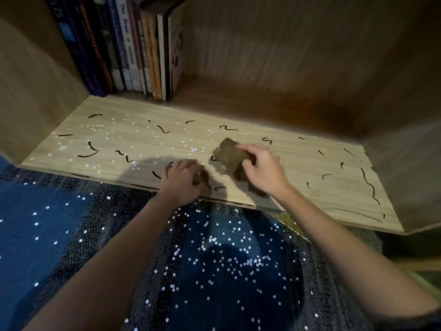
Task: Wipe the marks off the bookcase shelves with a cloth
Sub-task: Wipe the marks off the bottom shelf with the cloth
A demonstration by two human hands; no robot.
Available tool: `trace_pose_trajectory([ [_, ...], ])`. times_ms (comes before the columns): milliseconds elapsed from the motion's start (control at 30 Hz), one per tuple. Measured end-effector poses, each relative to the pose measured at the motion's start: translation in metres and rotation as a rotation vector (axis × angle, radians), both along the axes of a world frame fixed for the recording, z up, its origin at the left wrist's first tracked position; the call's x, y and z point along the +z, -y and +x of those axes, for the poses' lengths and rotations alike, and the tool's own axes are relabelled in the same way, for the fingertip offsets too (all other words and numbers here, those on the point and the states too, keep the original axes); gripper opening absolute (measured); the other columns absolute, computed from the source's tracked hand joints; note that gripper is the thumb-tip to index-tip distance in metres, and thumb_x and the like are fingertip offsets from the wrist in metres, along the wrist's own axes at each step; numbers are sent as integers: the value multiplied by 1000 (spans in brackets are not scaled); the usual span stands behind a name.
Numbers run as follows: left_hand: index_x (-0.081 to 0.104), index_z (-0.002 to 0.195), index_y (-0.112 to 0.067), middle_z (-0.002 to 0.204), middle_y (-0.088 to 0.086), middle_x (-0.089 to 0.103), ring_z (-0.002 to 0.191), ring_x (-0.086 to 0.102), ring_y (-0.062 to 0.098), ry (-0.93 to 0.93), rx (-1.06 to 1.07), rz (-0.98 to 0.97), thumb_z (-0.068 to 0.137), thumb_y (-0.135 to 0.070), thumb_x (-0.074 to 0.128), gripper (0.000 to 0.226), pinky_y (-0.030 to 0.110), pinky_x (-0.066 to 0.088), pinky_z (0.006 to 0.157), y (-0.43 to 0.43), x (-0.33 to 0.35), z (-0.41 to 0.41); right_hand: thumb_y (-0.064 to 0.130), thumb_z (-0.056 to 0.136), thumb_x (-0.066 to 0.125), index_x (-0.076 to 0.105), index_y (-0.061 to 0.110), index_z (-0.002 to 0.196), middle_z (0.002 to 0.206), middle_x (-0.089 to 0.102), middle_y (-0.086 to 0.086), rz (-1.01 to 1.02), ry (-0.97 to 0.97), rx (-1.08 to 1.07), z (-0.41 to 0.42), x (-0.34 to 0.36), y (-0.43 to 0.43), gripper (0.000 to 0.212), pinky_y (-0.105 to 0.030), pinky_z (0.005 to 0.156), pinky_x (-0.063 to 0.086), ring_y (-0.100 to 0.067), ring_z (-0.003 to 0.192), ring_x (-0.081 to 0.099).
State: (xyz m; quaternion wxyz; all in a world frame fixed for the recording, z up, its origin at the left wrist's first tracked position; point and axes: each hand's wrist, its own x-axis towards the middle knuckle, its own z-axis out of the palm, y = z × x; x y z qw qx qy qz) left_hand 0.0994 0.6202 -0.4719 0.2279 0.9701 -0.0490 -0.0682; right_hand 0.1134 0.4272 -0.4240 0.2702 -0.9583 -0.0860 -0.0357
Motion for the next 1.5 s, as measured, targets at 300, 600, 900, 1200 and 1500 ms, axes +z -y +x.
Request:
trace_pose_trajectory([
  [300, 12, 149, -22, 157, -2, 6, 144, 3, 20, -156, 5, 149, 64, -81, 51, 111, 59, -9, 109, -17, 3, 52, 8, 89, 46, 54, 15, 124, 127, 47, -10, -439, -131, -259, 123, -17, 2, 37, -45, 93, 36, -33, 119, 37],
  [600, 24, 144, -30, 152, -2, 21, 141, 13, 19, -53, 155, -13, 63, -57, 29, 86, 53, -9, 111, -25, -1, 58, 13, 88, 45, 56, 21, 121, 117, 60, -11, -133, -1, 1, 73, -17, -38, 36, -43, 93, 44, -31, 109, 51],
  [900, 27, 143, -32, 154, -5, 22, 144, 6, 14, -31, 155, 15, 75, -56, 30, 72, 54, -11, 111, -32, -6, 50, 12, 87, 48, 62, 17, 112, 109, 66, -11, -225, -65, -46, 78, -30, -30, 29, -35, 84, 49, -30, 98, 60],
  [1200, 16, 146, -38, 157, -4, 9, 144, -5, 19, -44, 148, 56, 91, -47, 42, 61, 60, -12, 110, -19, -8, 44, 9, 91, 43, 60, 14, 120, 103, 67, -15, -251, -18, -310, 117, -23, -3, 34, -35, 80, 51, -33, 98, 60],
  [1500, 36, 139, -34, 150, -8, 31, 142, 14, 12, 80, 300, -131, 97, -35, 36, 42, 53, -5, 112, -40, -2, 39, 12, 89, 49, 63, 23, 116, 115, 66, -5, -10, -30, -68, 95, -21, -63, 32, -33, 91, 47, -26, 106, 58],
])
